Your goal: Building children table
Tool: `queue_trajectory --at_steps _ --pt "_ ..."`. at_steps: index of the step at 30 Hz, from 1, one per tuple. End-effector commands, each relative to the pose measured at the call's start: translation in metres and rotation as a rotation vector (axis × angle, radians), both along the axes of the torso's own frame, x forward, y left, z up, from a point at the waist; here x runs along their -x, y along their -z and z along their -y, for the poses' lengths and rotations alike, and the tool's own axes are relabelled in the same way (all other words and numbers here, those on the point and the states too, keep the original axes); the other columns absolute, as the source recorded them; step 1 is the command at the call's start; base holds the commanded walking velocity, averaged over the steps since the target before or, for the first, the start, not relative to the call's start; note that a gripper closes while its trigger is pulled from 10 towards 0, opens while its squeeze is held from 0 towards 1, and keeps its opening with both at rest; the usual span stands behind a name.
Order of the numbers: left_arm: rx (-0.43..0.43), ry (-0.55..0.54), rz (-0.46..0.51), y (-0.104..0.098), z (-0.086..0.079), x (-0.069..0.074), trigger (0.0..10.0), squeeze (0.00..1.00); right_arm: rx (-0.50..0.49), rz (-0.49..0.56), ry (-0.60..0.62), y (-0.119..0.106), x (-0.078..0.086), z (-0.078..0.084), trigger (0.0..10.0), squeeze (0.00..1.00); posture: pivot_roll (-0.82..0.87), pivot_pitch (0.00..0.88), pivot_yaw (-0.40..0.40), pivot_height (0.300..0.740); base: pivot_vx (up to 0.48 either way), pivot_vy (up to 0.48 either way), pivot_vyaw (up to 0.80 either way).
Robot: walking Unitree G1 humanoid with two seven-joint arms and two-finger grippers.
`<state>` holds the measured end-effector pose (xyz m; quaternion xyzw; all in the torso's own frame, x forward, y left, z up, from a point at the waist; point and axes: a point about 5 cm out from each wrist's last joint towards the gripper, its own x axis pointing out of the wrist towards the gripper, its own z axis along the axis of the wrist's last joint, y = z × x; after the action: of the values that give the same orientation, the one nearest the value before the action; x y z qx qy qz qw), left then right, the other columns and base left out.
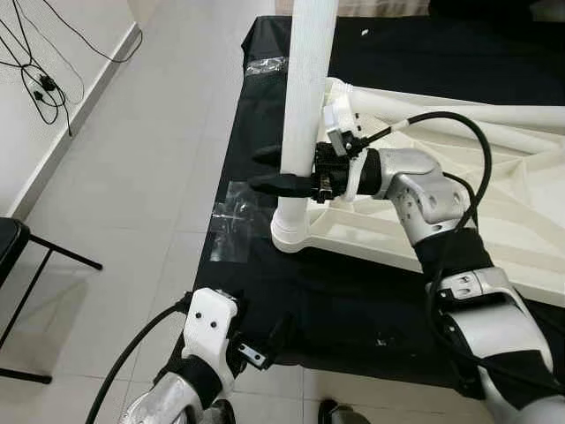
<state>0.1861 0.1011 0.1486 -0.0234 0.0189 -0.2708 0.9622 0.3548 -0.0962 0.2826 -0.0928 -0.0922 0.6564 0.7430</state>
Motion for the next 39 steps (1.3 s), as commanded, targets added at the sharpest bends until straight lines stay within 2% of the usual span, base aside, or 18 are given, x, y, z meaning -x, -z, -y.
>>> queue_trajectory --at_steps 1,3,4,5,8,9,10,11,16,17,22,23,28,29,32,33,34,39 --pt "-0.021 -0.018 0.020 0.000 -0.002 0.003 10.0 0.00 0.020 -0.095 0.177 0.033 -0.003 0.013 0.0 0.00 0.10 0.259 -0.022 0.740 0.000 0.000 0.00" --pt "-0.021 -0.018 0.020 0.000 -0.002 0.003 10.0 0.00 0.020 -0.095 0.177 0.033 -0.003 0.013 0.0 0.00 0.10 0.259 -0.022 0.740 0.000 0.000 0.00" --pt "-0.032 -0.032 0.041 -0.002 -0.004 0.002 10.0 0.00 0.012 -0.163 0.522 0.068 0.002 0.015 0.0 0.00 0.09 0.246 -0.027 0.740 0.000 0.000 0.00" --pt "-0.036 -0.038 0.049 -0.002 -0.005 0.001 10.0 0.00 0.004 -0.177 0.697 0.082 0.006 0.016 0.0 0.00 0.09 0.244 -0.022 0.740 0.000 0.000 0.00" --pt "-0.039 -0.040 0.052 -0.002 -0.006 0.000 10.0 0.00 -0.002 -0.181 0.800 0.089 0.010 0.017 0.0 0.00 0.09 0.244 -0.022 0.740 0.000 0.000 0.00" --pt "-0.043 -0.042 0.056 -0.002 -0.007 -0.001 10.0 0.00 -0.004 -0.210 0.935 0.101 0.025 0.012 0.0 0.00 0.09 0.238 -0.014 0.740 0.000 0.000 0.00" --pt "-0.043 -0.042 0.056 -0.002 -0.007 -0.001 10.0 0.00 -0.004 -0.210 0.935 0.101 0.025 0.012 0.0 0.00 0.09 0.238 -0.014 0.740 0.000 0.000 0.00" --pt "-0.048 -0.040 0.059 -0.001 -0.008 -0.006 10.0 0.00 -0.021 -0.235 1.063 0.106 0.047 -0.008 0.0 0.00 0.05 0.210 0.007 0.740 0.000 0.000 0.00" --pt "-0.044 -0.030 0.058 0.002 -0.007 -0.011 10.0 0.00 -0.063 -0.229 1.082 0.096 0.046 -0.022 0.0 0.00 0.06 0.199 0.003 0.740 0.000 0.000 0.00" --pt "-0.042 -0.030 0.057 0.002 -0.006 -0.012 10.0 0.00 -0.089 -0.228 1.083 0.090 0.043 -0.024 10.0 0.00 0.05 0.192 0.004 0.740 0.000 0.000 0.00" --pt "-0.038 -0.033 0.057 0.003 -0.005 -0.013 10.0 0.00 -0.205 -0.245 1.074 0.074 0.042 -0.026 10.0 0.00 0.05 0.191 0.003 0.740 0.000 0.000 0.00" --pt "-0.037 -0.034 0.057 0.003 -0.006 -0.014 10.0 0.00 -0.246 -0.247 1.018 0.068 0.043 -0.028 10.0 1.00 0.05 0.191 0.003 0.740 0.000 0.000 0.00" --pt "-0.032 -0.034 0.058 0.003 -0.006 -0.013 10.0 0.00 -0.330 -0.196 0.693 0.041 0.050 -0.028 10.0 1.00 0.06 0.198 -0.002 0.740 0.000 0.000 0.00" --pt "-0.030 -0.033 0.058 0.003 -0.005 -0.012 10.0 0.00 -0.304 -0.166 0.582 0.036 0.050 -0.023 10.0 1.00 0.06 0.203 -0.004 0.740 0.000 0.000 0.00" --pt "-0.028 -0.032 0.058 0.002 -0.005 -0.012 10.0 0.00 -0.231 -0.092 0.507 0.032 0.047 -0.016 10.0 1.00 0.06 0.207 -0.004 0.740 0.000 0.000 0.00" --pt "-0.026 -0.031 0.057 0.002 -0.004 -0.010 10.0 0.00 -0.160 -0.048 0.415 0.030 0.044 -0.007 10.0 0.40 0.06 0.212 -0.007 0.740 0.000 0.000 0.00" --pt "-0.024 -0.030 0.056 0.002 -0.003 -0.010 10.0 0.00 -0.101 -0.021 0.362 0.028 0.039 -0.001 10.0 0.00 0.06 0.212 -0.007 0.740 0.000 0.000 0.00" --pt "-0.022 -0.029 0.055 0.001 -0.002 -0.007 10.0 0.00 -0.007 -0.030 0.237 0.023 0.027 0.009 10.0 0.00 0.08 0.226 -0.012 0.740 0.000 0.000 0.00"
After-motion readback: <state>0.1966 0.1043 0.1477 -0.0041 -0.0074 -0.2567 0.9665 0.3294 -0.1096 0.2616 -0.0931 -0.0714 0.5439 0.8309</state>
